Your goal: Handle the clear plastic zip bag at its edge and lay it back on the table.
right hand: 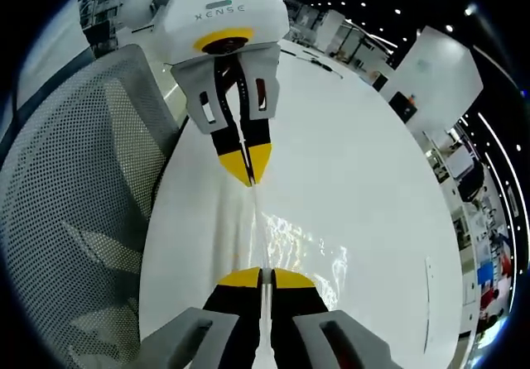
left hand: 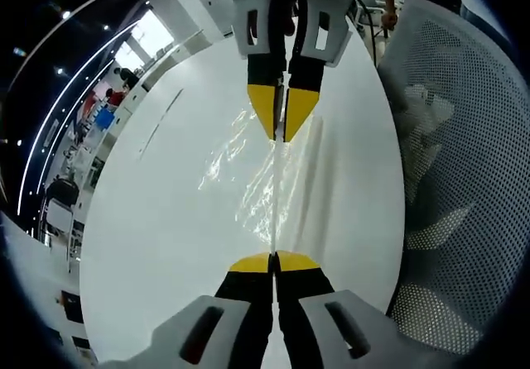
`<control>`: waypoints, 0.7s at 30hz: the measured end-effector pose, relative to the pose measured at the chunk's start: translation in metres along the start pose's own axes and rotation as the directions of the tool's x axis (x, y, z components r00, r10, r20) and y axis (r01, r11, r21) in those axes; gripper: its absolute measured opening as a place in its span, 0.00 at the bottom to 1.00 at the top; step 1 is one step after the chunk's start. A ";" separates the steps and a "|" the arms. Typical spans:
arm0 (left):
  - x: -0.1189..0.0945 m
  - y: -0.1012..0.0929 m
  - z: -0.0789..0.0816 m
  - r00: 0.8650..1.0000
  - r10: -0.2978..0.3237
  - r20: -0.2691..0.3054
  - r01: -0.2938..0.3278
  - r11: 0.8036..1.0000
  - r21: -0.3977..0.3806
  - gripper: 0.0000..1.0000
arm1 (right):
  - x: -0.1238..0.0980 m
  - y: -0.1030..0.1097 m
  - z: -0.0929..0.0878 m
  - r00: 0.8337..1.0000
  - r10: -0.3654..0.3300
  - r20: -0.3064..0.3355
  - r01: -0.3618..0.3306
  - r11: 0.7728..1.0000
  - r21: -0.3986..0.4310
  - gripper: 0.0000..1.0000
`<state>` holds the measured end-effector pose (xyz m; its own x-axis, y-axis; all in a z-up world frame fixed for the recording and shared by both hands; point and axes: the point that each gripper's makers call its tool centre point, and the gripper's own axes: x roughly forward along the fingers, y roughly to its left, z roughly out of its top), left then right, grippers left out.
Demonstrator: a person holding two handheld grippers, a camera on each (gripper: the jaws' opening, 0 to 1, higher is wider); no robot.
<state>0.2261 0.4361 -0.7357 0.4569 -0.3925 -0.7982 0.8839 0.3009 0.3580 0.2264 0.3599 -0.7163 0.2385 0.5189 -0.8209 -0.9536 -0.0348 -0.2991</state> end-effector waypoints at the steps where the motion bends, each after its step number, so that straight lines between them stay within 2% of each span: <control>1: -0.001 0.000 0.000 1.000 0.000 -0.001 0.000 1.000 0.000 0.00 | 0.000 0.000 0.000 1.000 0.001 -0.001 -0.001 1.000 0.001 0.00; 11: -0.002 0.001 -0.008 1.000 0.005 -0.028 -0.006 1.000 -0.003 0.00 | -0.001 -0.001 -0.006 1.000 -0.005 -0.010 0.006 1.000 0.016 0.00; 21: -0.003 0.001 -0.012 1.000 0.004 -0.023 -0.004 1.000 -0.009 0.00 | -0.001 -0.003 -0.011 1.000 -0.007 -0.014 0.007 1.000 0.025 0.00</control>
<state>0.2245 0.4481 -0.7390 0.4579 -0.3708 -0.8080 0.8811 0.3104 0.3568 0.2307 0.3506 -0.7202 0.2477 0.5068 -0.8257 -0.9561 -0.0097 -0.2928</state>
